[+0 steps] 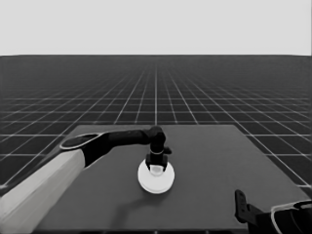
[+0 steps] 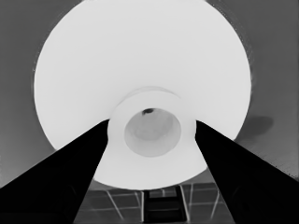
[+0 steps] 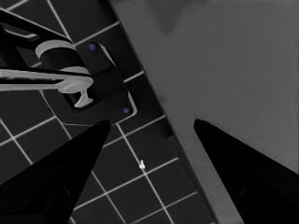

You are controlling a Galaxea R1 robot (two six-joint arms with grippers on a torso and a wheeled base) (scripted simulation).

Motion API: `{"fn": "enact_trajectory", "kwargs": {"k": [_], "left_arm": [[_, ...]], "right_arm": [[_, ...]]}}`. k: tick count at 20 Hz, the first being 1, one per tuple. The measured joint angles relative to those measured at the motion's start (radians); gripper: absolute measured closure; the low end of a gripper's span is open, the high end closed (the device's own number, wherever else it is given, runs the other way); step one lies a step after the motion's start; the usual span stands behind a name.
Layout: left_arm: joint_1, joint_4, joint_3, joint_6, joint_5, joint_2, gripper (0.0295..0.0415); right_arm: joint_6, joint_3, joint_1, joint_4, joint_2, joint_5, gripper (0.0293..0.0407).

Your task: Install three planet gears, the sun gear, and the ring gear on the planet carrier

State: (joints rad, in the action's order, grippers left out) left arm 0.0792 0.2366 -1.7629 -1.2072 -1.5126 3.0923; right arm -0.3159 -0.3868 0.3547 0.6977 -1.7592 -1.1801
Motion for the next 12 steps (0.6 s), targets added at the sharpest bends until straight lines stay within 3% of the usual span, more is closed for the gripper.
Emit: {"fn": "enact_trajectory", "kwargs": {"k": [12], "left_arm": [[0.003, 0.0, 0.0, 0.105, 0.001, 0.0, 0.0358]], "right_arm": [[0.0, 0.0, 0.0, 0.0, 0.0, 0.0, 0.0315]]}}
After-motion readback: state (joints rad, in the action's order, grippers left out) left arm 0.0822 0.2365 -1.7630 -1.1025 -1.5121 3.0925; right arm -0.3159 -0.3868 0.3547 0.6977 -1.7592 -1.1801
